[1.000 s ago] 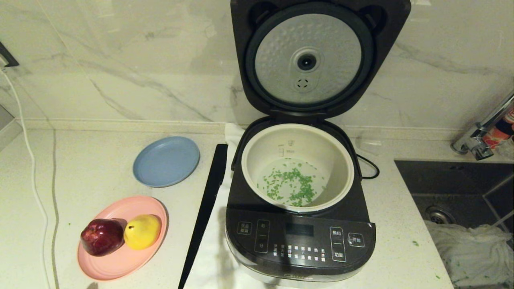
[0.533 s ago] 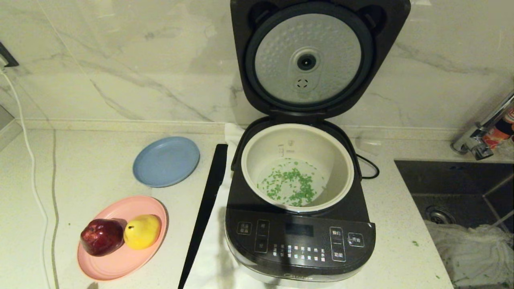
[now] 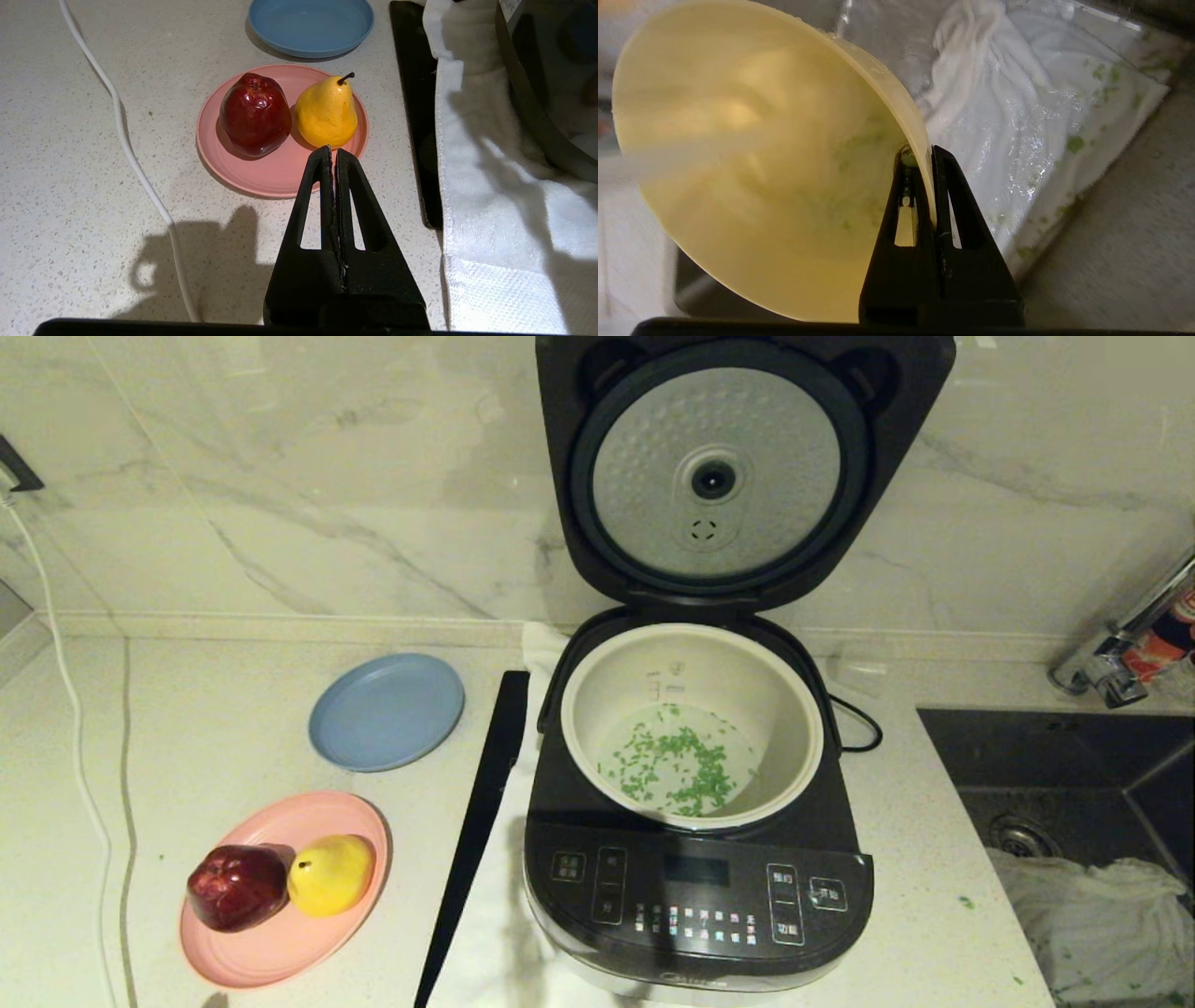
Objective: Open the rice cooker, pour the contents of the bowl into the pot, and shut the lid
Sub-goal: Fill a bowl with water from the tap
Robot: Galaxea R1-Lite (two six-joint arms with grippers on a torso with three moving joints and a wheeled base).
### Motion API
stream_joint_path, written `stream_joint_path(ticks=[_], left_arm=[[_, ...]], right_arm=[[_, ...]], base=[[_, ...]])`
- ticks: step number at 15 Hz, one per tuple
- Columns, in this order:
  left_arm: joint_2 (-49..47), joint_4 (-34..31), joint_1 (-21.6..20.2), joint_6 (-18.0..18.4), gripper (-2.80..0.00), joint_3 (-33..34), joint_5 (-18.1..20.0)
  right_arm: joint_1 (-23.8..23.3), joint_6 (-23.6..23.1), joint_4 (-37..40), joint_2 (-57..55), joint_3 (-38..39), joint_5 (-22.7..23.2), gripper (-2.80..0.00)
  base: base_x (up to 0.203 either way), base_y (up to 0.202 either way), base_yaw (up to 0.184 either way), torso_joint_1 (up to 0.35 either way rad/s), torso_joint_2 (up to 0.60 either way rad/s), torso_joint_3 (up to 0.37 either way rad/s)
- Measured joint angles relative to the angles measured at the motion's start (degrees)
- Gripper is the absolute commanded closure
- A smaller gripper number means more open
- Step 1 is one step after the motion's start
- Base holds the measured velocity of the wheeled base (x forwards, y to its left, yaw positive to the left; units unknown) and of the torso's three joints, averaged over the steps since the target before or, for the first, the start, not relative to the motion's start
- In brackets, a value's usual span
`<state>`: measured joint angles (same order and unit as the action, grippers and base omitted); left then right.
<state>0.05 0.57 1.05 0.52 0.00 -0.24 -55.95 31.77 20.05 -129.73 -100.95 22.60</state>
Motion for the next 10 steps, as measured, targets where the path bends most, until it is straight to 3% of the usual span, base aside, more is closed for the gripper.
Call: stream_joint_path(ticks=[7, 10], left_arm=[[0.0, 0.02, 0.0, 0.0, 0.0, 0.0, 0.0], [0.0, 0.02, 0.0, 0.01, 0.0, 0.0, 0.0]], right_arm=[[0.34, -0.36, 4.39, 1.2, 0.57, -0.2, 0.0], [0.36, -3.18, 7.0, 4.9, 3.17, -0.26, 0.0]], base=[[0.0, 0.0, 0.0, 0.0, 0.0, 0.0], [0.0, 0.0, 0.0, 0.0, 0.0, 0.0]])
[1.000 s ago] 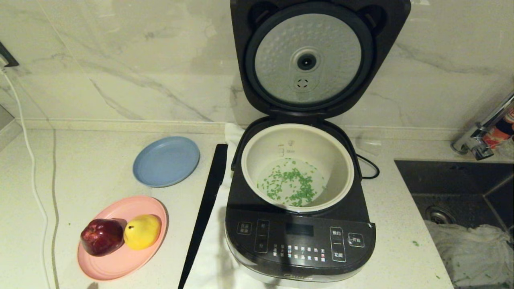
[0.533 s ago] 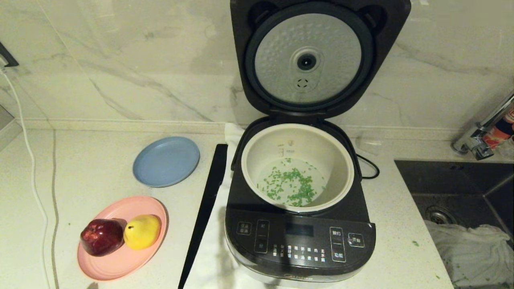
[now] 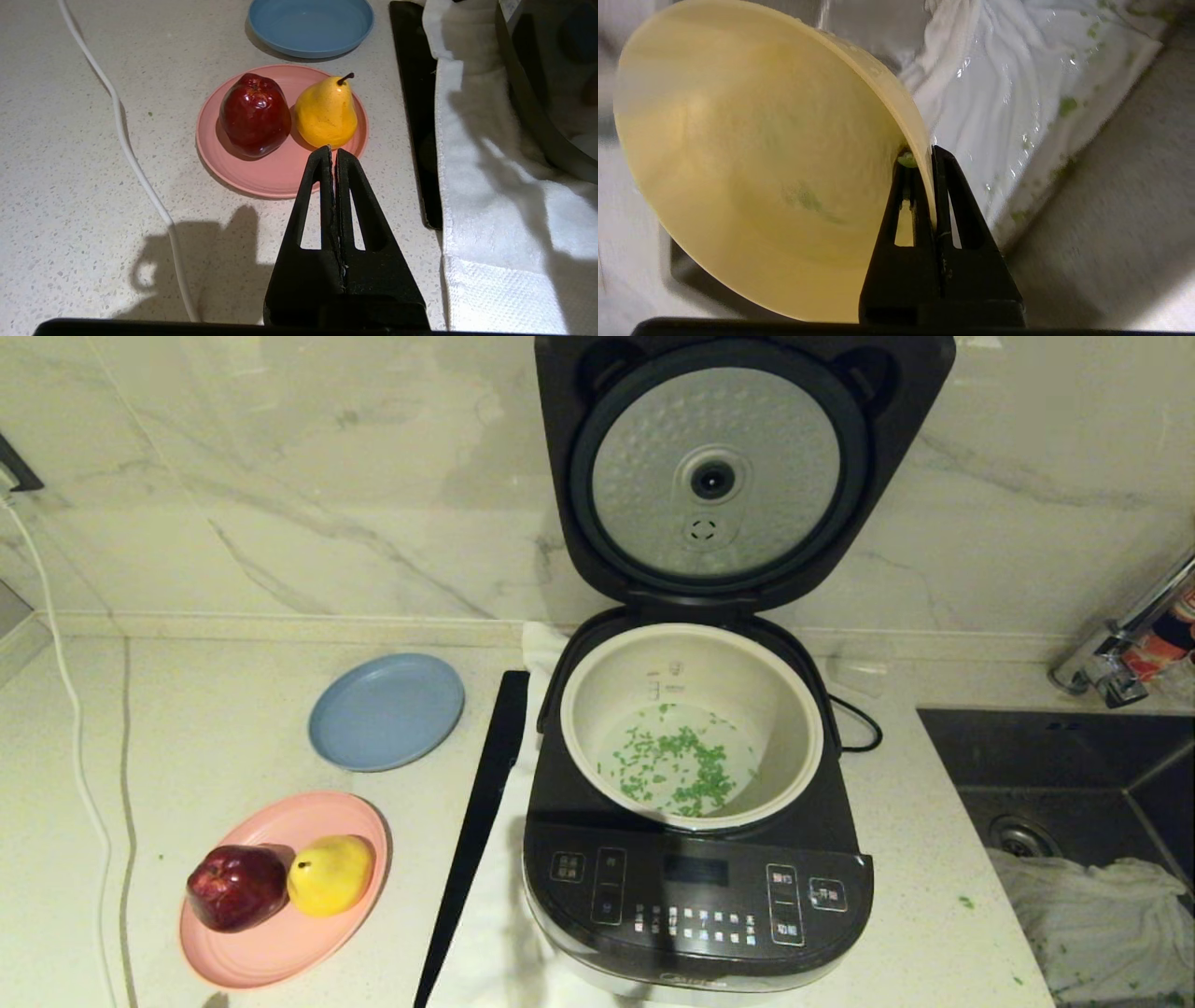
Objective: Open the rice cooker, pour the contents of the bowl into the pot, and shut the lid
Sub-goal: Fill a bowl with water from the tap, then pour the water from the bowl into the rice cooker
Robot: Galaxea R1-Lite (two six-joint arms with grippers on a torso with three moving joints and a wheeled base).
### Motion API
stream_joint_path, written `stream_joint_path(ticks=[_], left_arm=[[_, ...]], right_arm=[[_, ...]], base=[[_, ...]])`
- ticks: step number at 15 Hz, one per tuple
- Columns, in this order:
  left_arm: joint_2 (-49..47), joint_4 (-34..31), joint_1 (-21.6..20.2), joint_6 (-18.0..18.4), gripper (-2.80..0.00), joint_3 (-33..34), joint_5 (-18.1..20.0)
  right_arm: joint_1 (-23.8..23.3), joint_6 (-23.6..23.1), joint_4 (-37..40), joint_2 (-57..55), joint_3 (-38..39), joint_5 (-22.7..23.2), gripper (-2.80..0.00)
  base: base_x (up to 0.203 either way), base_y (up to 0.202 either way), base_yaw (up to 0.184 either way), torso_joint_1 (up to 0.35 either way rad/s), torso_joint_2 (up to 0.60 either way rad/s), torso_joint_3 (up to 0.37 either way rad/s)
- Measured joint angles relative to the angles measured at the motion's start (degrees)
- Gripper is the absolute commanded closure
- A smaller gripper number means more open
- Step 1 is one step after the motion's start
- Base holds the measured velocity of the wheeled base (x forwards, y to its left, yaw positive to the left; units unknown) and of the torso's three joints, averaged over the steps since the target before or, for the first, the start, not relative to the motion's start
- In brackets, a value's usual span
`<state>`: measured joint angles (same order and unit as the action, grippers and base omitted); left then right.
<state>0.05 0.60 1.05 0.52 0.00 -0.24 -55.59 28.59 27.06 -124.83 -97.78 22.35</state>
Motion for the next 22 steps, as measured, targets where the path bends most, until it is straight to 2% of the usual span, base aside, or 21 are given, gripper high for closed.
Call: stream_joint_path(ticks=[4, 7, 11, 16, 19, 22], left_arm=[[0.0, 0.0, 0.0, 0.0, 0.0, 0.0, 0.02], [0.0, 0.0, 0.0, 0.02, 0.0, 0.0, 0.02], [0.0, 0.0, 0.0, -0.01, 0.0, 0.0, 0.0], [0.0, 0.0, 0.0, 0.0, 0.0, 0.0, 0.02], [0.0, 0.0, 0.0, 0.0, 0.0, 0.0, 0.02], [0.0, 0.0, 0.0, 0.0, 0.0, 0.0, 0.0]], right_arm=[[2.48, -6.2, 4.42, 9.87, 8.93, -0.24, 0.0], [7.72, -8.98, 7.16, 19.21, 16.49, -1.32, 0.0], [19.52, -9.71, 17.37, 30.53, 19.99, -1.66, 0.0], [35.84, -9.22, 30.0, 39.97, 18.82, -1.73, 0.0], [45.49, -6.39, 35.58, 42.52, 15.21, -1.99, 0.0], [55.46, -3.02, 37.63, 43.12, 11.07, -6.11, 0.0]], base=[[0.0, 0.0, 0.0, 0.0, 0.0, 0.0], [0.0, 0.0, 0.0, 0.0, 0.0, 0.0], [0.0, 0.0, 0.0, 0.0, 0.0, 0.0], [0.0, 0.0, 0.0, 0.0, 0.0, 0.0], [0.0, 0.0, 0.0, 0.0, 0.0, 0.0], [0.0, 0.0, 0.0, 0.0, 0.0, 0.0]])
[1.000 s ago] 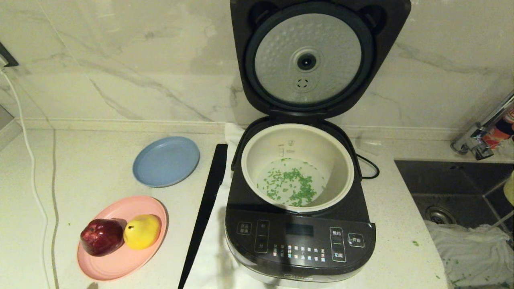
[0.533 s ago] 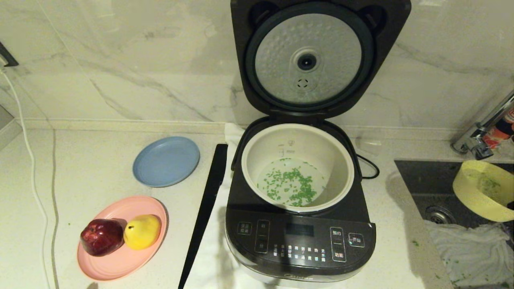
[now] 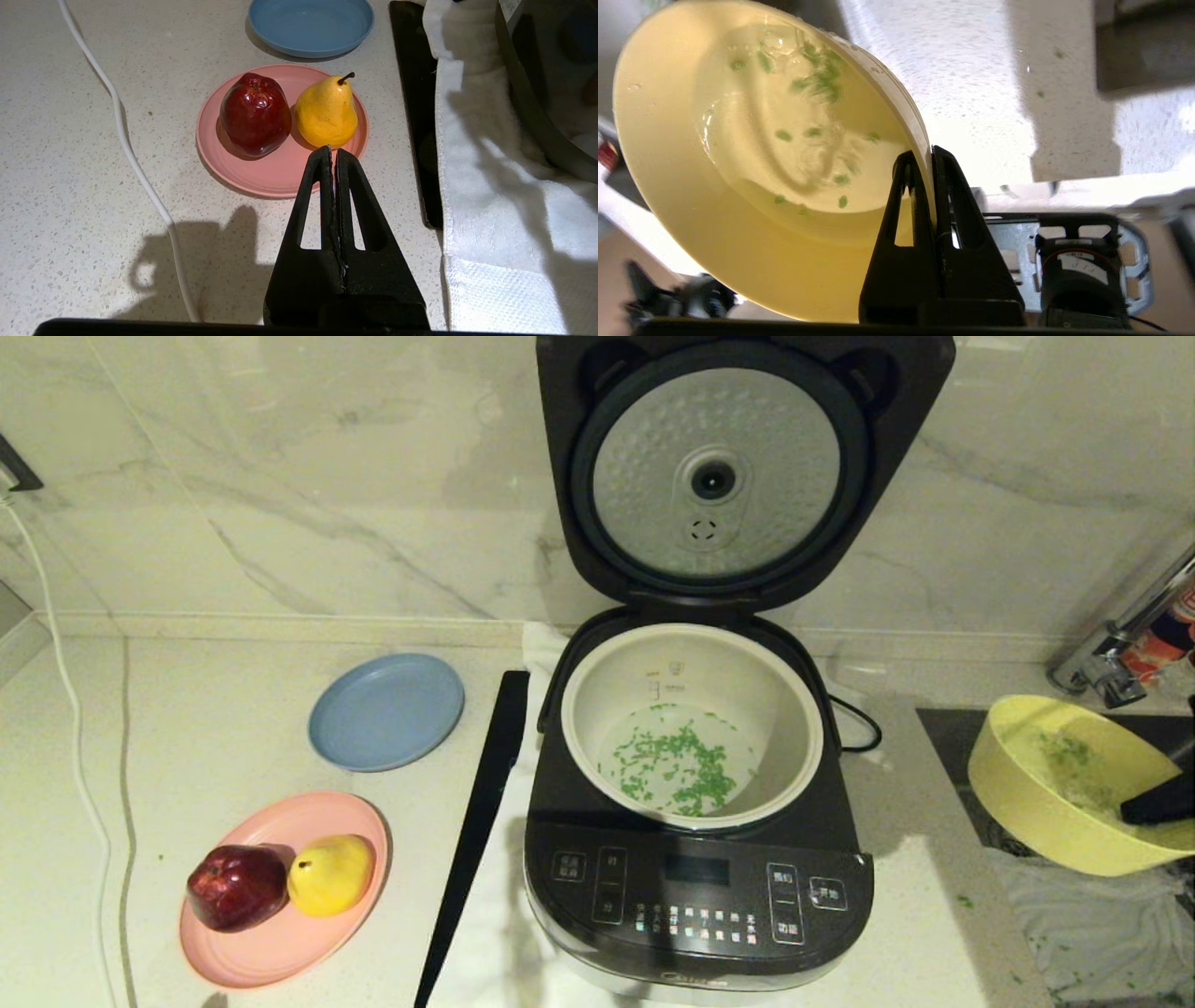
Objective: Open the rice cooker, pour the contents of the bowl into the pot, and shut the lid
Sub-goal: Pour the water from the bowl into the rice cooker
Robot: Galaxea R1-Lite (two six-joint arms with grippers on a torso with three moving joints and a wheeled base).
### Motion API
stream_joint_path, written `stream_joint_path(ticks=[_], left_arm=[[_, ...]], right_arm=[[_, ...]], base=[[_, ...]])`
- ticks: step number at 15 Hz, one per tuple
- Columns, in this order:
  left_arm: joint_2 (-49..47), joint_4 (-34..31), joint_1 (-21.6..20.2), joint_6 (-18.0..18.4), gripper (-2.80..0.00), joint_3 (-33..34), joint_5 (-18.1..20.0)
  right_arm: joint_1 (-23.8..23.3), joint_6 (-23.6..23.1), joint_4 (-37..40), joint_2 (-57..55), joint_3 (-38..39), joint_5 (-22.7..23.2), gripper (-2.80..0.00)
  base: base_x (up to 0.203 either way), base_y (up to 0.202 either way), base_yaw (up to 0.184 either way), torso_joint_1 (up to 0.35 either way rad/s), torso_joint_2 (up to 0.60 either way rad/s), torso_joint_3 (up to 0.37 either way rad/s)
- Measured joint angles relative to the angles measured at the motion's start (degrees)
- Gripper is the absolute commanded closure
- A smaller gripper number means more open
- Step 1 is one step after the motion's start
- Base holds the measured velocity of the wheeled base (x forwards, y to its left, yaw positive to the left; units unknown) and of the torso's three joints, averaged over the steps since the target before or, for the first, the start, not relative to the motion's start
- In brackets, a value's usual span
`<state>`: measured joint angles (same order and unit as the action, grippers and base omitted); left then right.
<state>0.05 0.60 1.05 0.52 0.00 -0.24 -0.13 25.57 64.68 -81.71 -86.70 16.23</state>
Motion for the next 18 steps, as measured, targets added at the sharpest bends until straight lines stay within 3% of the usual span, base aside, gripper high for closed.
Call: stream_joint_path(ticks=[6, 9, 11, 14, 18], left_arm=[[0.0, 0.0, 0.0, 0.0, 0.0, 0.0, 0.0], [0.0, 0.01, 0.0, -0.01, 0.0, 0.0, 0.0], [0.0, 0.0, 0.0, 0.0, 0.0, 0.0, 0.0], [0.0, 0.0, 0.0, -0.01, 0.0, 0.0, 0.0], [0.0, -0.01, 0.0, 0.0, 0.0, 0.0, 0.0]], right_arm=[[21.88, 8.45, -0.29, -4.82, -10.38, -11.71, 0.0], [30.34, 12.32, -0.3, -10.76, -17.96, -18.59, 0.0], [33.63, 13.71, -1.37, -14.73, -22.03, -21.36, 0.0], [37.03, 15.39, -9.16, -19.39, -23.65, -26.02, 0.0], [38.67, 15.44, -17.16, -23.38, -23.91, -27.21, 0.0]], base=[[0.0, 0.0, 0.0, 0.0, 0.0, 0.0], [0.0, 0.0, 0.0, 0.0, 0.0, 0.0], [0.0, 0.0, 0.0, 0.0, 0.0, 0.0], [0.0, 0.0, 0.0, 0.0, 0.0, 0.0], [0.0, 0.0, 0.0, 0.0, 0.0, 0.0]])
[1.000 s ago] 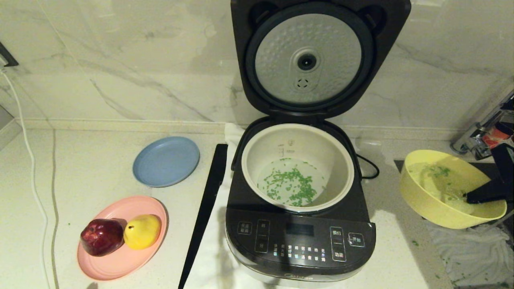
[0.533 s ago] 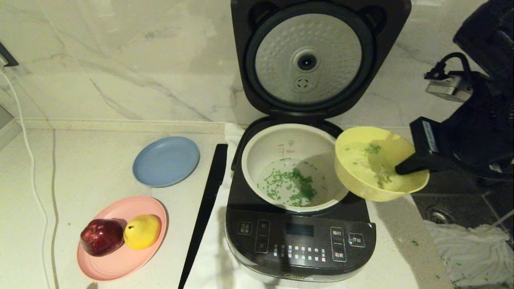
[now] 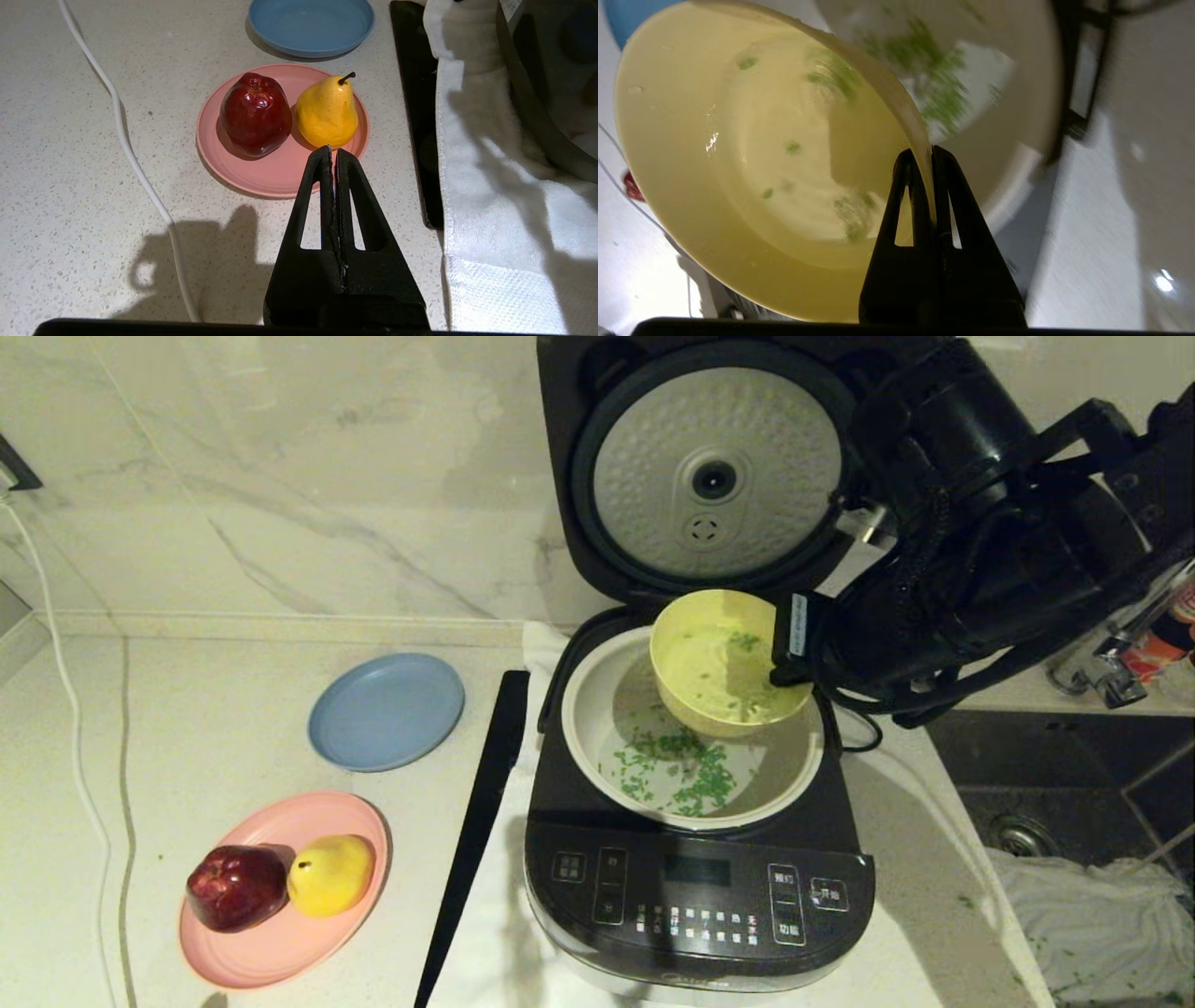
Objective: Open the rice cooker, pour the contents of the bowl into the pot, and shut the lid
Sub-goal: Pour the water from the bowl into the rice cooker
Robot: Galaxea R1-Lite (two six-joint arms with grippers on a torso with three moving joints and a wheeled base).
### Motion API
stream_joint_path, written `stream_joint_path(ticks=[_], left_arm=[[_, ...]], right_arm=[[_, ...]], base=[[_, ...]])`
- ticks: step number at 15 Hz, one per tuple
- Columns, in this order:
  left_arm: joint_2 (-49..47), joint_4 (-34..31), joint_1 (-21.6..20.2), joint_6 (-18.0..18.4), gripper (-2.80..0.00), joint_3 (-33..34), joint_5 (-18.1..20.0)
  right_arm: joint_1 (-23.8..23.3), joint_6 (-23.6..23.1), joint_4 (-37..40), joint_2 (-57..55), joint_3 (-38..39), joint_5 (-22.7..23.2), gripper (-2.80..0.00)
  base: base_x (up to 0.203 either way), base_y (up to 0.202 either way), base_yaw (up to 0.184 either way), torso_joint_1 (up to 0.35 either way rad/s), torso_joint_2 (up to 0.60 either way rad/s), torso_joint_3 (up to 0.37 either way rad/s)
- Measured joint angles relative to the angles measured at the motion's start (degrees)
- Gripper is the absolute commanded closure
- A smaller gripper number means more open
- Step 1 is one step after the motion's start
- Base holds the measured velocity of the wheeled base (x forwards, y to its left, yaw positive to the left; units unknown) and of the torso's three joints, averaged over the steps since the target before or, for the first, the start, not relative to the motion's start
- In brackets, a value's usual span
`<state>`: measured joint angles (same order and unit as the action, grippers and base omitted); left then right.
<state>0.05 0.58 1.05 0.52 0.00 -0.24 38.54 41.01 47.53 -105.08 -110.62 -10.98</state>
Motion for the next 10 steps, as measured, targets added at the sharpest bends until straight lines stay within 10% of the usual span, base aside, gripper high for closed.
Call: stream_joint_path(ticks=[10], left_arm=[[0.0, 0.01, 0.0, 0.0, 0.0, 0.0, 0.02]], right_arm=[[0.63, -1.42, -13.49, -6.61, -0.05, -8.65, 0.0]], base=[[0.0, 0.0, 0.0, 0.0, 0.0, 0.0]])
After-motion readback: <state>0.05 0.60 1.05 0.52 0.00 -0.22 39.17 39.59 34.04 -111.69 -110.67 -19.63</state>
